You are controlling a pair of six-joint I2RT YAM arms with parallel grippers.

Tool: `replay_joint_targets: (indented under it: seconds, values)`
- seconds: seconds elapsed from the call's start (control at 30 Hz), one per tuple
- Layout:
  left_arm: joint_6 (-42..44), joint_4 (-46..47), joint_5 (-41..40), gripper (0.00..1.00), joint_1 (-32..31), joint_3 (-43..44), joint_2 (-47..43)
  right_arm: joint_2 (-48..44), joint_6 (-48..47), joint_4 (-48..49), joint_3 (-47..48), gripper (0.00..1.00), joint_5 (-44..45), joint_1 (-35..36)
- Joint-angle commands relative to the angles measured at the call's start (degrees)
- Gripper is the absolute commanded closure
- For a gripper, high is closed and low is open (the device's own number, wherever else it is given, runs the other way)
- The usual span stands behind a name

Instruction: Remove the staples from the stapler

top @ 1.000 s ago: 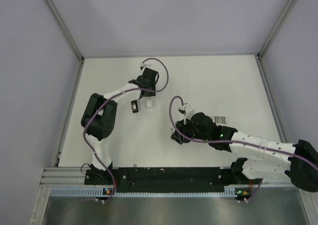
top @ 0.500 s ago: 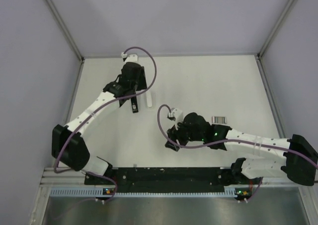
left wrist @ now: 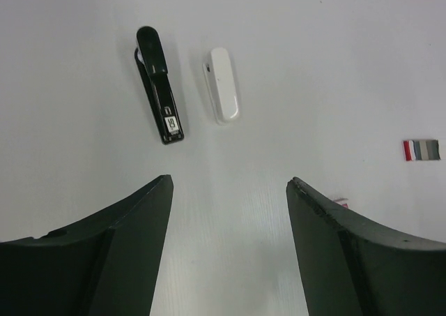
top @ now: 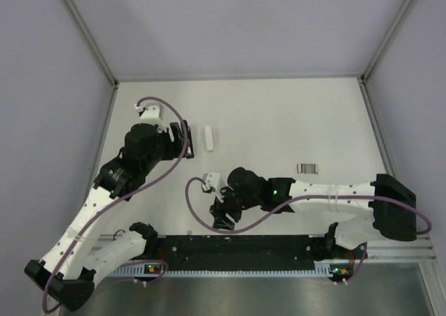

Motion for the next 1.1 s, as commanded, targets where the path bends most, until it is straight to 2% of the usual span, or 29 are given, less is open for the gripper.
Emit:
replay_joint_targets:
  seconds: [0.0, 0.23, 0.4, 0.6, 0.73, 0.9, 1.07]
  values:
    - [-1.6, -3.3, 5.3, 0.28, -0.1, -2.6, -6.4, 6.2, -6.1, -0.2, 6.7, 0.39, -1.3, 3.2]
    - [-1.0, -5.5, 9.2, 0.29, -0.1, -3.8, -10.9, 15.5, -14.9, 0.6, 13.0, 0.35, 0.9, 8.1]
    - [-0.5, -5.6, 9.1, 0.29, -0.1, -6.5, -12.9, 21.3, -19.3, 1.5, 16.2, 0.34, 3.3, 11.0]
    - [0.5, -4.8, 9.3, 0.30, -0.1, -9.3, -15.2, 24.3, -25.0, 8.1, 14.5, 0.34, 5.4, 12.6]
    - [1.3, -3.8, 9.0, 0.30, 0.0, -10.7, -16.3, 25.4, -25.8, 15.0, 13.3, 0.34, 5.4, 12.6]
    - [1.7, -2.1, 9.4, 0.30, -0.1, -12.8, -17.2, 29.9, -25.1, 12.5, 17.8, 0.39, 6.4, 12.7]
    - [1.9, -0.5, 10.6, 0.30, -0.1, -14.5, -17.3, 31.0, -23.0, 15.1, 17.4, 0.40, 8.4, 12.9]
